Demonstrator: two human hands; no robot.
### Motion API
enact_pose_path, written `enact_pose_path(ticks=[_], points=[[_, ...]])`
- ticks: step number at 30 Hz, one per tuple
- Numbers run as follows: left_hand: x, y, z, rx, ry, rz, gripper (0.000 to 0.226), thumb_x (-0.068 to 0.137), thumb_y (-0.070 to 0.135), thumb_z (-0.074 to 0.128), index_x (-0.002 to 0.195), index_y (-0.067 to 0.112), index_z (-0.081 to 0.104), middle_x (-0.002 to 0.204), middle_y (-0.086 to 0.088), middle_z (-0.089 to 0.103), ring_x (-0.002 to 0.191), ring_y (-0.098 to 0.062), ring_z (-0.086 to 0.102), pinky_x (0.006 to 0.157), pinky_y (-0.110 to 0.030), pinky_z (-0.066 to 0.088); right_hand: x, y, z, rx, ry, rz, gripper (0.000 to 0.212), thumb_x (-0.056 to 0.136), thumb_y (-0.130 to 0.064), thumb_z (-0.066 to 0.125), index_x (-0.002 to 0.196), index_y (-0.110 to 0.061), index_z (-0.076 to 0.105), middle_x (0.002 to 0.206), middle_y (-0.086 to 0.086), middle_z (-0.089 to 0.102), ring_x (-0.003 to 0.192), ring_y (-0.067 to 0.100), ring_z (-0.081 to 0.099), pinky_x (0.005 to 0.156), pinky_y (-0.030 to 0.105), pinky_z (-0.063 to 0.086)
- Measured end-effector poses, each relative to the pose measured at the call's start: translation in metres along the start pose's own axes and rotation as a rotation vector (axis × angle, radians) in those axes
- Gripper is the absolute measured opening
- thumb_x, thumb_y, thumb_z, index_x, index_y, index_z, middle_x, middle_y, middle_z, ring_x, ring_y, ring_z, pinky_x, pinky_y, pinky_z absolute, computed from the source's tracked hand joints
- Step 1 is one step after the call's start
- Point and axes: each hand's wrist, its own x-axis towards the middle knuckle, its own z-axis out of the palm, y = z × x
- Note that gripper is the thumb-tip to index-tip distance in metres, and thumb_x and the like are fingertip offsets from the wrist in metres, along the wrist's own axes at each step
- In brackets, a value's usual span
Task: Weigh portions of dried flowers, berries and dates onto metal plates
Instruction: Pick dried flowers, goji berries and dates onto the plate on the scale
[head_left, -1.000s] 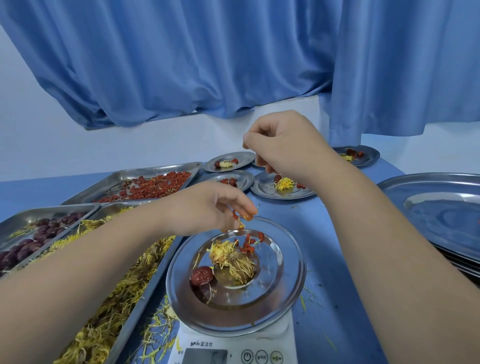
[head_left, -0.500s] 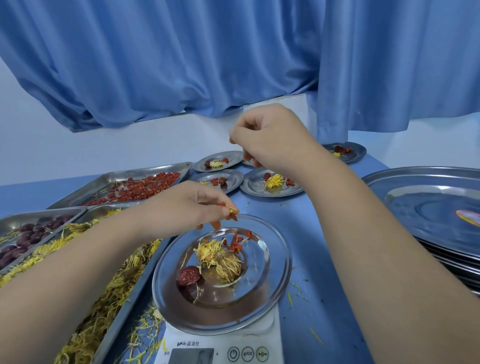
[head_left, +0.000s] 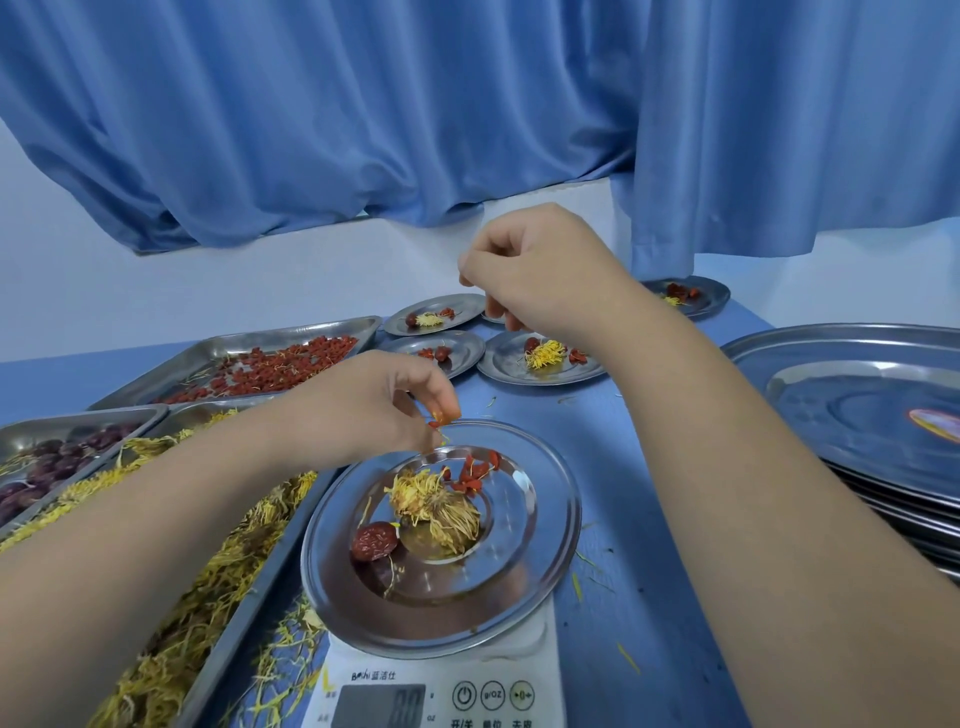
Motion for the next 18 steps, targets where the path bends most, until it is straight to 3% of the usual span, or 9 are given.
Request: enact_pose_path(ticks=[2,5,7,10,14,18], points=[[-0.0004,0.0005,-0.0004,0.063,0.027,0.002,0.025,0.077,0.014,0.081,0.085,0.031,0.065,0.075,0.026,0.063,0.069,-0.010,0.062,0.067,-0.027,0.050,0.0001,0.0007,0.0008,-0.018,-0.007,0.000,0.021,0.083,-0.023,0.056,0.074,-0.007,0.067,0.055,-0.003,0.060,0.046,0.003,0.048,0.048,0.018,0.044],[-0.0020,0.0020,-0.0015,0.097,0.047,0.012,0.024,0.076,0.020,0.083,0.081,0.028,0.061,0.079,0.003,0.066,0.079,-0.028,0.064,0.073,-0.042,0.052,0.0003,0.0010,0.0009,-0.019,-0.008,0.003,0.020,0.082,-0.023,0.057,0.074,-0.008,0.068,0.056,-0.004,0.060,0.047,0.003,0.049,0.050,0.020,0.046],[-0.0026,0.0032,-0.0025,0.126,0.047,0.026,0.022,0.076,0.025,0.083,0.077,0.027,0.061,0.078,-0.008,0.065,0.069,-0.027,0.060,0.067,-0.040,0.050,0.0003,0.0008,0.0009,-0.015,-0.006,0.004,0.020,0.082,-0.023,0.057,0.073,-0.009,0.068,0.053,-0.006,0.059,0.046,0.002,0.049,0.049,0.019,0.046],[-0.0030,0.0043,-0.0023,0.167,0.051,0.050,0.019,0.076,0.028,0.082,0.073,0.027,0.063,0.072,-0.001,0.064,0.059,-0.008,0.052,0.059,-0.026,0.044,0.0003,0.0007,0.0015,-0.019,-0.010,0.005,0.020,0.082,-0.023,0.057,0.073,-0.008,0.067,0.053,-0.005,0.059,0.046,0.004,0.049,0.051,0.021,0.048],[-0.0028,0.0064,-0.0018,0.183,0.035,0.048,0.014,0.080,0.026,0.077,0.075,0.031,0.066,0.074,0.020,0.065,0.065,-0.009,0.058,0.059,-0.016,0.045,-0.0006,0.0001,0.0025,-0.024,-0.018,0.003,0.021,0.082,-0.024,0.057,0.074,-0.008,0.067,0.056,-0.003,0.061,0.046,0.004,0.048,0.054,0.024,0.049],[-0.0047,0.0050,-0.0036,0.182,-0.014,0.023,0.014,0.088,0.025,0.067,0.085,0.038,0.069,0.085,0.024,0.067,0.081,-0.014,0.065,0.075,-0.028,0.053,-0.0017,-0.0009,0.0017,-0.034,-0.027,0.004,0.022,0.084,-0.024,0.057,0.075,-0.007,0.067,0.062,0.003,0.065,0.047,0.004,0.049,0.050,0.022,0.048]])
